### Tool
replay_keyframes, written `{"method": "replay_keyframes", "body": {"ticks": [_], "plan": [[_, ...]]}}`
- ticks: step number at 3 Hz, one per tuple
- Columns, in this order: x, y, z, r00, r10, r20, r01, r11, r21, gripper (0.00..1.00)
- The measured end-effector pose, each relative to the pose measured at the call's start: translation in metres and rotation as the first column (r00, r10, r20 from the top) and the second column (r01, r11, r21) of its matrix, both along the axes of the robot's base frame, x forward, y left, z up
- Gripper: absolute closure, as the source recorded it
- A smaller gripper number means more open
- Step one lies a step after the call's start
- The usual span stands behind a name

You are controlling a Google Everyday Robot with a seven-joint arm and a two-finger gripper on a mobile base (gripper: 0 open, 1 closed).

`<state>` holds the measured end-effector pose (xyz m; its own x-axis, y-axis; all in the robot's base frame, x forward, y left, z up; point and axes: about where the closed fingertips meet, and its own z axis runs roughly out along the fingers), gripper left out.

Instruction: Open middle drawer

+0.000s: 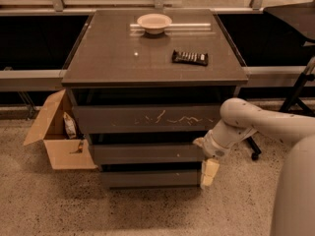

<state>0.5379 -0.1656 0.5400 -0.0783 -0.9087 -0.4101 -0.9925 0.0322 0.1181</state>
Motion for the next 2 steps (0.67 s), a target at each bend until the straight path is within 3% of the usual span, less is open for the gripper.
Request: {"method": "replay_keyframes", "body": {"ticks": [1,2], "plan": [[0.014,0.007,-0.037,0.9998,0.014,0.010,-0.014,0.998,-0.057,0.00],[0.031,0.009,-0.061,0.9983,0.018,0.056,-0.013,0.995,-0.095,0.00]]}}
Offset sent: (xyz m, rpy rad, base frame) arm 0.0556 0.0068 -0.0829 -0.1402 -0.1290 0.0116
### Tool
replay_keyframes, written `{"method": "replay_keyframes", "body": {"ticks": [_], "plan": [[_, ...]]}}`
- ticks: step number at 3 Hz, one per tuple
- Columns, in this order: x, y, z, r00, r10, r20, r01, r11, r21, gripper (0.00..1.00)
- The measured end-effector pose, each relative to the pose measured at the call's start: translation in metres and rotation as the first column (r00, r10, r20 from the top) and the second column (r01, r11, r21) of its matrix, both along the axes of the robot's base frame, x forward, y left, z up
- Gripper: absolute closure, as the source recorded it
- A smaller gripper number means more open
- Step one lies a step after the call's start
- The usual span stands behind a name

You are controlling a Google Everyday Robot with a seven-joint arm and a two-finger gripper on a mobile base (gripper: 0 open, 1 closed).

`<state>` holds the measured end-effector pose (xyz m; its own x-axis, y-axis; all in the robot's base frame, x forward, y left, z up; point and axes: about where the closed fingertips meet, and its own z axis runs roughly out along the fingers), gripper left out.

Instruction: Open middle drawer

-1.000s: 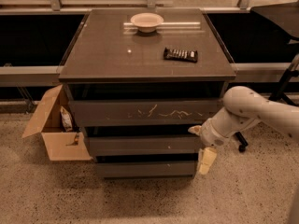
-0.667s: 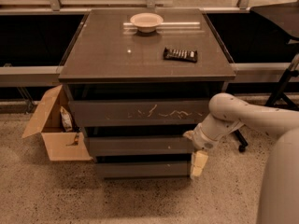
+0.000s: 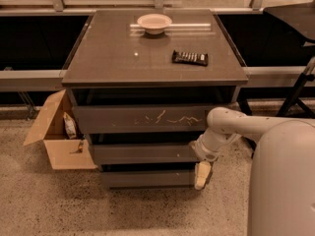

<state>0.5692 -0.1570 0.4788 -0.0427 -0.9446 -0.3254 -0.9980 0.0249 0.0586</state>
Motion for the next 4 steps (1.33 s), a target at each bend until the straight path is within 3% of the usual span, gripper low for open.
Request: {"method": "replay_keyframes", "body": {"ticks": [2,4], "plan": [[0.034,-0.007,-0.025,0.9964,-0.002,0.085,0.002,1.000,0.008,0.00],[0.067,-0.005,-0.041,0.9925,0.014,0.121,-0.020,0.999,0.049,0.00]]}}
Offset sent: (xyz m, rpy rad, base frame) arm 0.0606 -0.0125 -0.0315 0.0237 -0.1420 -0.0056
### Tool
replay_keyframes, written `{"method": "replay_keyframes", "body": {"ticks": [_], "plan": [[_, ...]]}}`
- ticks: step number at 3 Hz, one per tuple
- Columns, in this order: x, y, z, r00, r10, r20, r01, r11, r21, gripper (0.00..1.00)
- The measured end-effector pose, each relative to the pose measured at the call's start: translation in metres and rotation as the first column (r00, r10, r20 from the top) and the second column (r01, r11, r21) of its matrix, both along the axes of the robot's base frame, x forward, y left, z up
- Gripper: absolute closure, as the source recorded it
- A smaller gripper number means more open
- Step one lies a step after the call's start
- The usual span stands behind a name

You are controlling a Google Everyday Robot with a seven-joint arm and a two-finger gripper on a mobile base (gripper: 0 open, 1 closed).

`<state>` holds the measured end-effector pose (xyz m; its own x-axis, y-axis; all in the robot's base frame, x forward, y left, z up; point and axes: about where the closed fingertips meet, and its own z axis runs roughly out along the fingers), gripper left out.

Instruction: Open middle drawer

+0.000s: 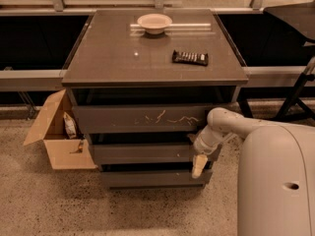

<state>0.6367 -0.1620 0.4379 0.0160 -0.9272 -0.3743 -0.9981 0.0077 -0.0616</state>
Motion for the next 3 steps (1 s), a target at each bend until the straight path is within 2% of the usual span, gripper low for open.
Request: {"method": "replay_keyframes", "body": {"ticks": [1,3], "plan": [[0.003,0.005,-0.009,0.9999,0.010,-0.006,-0.010,1.000,0.012,0.19],[-0.013,0.015,-0.013,0.9992,0.031,-0.024,-0.030,0.999,0.030,0.66]]}}
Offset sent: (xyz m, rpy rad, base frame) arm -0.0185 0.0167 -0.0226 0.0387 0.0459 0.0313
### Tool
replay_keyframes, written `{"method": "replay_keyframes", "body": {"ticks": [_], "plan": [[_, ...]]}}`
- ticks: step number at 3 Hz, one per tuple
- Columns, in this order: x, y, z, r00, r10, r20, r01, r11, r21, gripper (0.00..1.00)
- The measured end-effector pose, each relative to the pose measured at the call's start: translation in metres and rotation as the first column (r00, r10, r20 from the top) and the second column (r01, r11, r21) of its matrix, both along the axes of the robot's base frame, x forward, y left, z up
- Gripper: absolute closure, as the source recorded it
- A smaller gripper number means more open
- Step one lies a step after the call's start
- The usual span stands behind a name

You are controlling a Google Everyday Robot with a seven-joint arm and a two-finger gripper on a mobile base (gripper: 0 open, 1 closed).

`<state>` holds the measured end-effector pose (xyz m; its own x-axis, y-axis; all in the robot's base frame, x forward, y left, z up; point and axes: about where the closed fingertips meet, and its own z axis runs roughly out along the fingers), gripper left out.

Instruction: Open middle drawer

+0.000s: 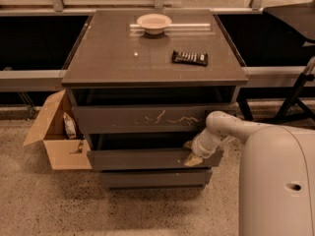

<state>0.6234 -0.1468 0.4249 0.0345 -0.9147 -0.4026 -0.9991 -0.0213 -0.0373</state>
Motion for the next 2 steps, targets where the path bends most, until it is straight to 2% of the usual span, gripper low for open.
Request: {"method": "replay_keyframes", "body": {"ticks": [1,2], "plan": [[0.0014,0.0001,0.0078,1.0000,0.000,0.000,0.000,1.000,0.000,0.95],[0.0007,0.0000,0.0125,1.0000,0.000,0.000,0.000,1.000,0.000,1.00]]}}
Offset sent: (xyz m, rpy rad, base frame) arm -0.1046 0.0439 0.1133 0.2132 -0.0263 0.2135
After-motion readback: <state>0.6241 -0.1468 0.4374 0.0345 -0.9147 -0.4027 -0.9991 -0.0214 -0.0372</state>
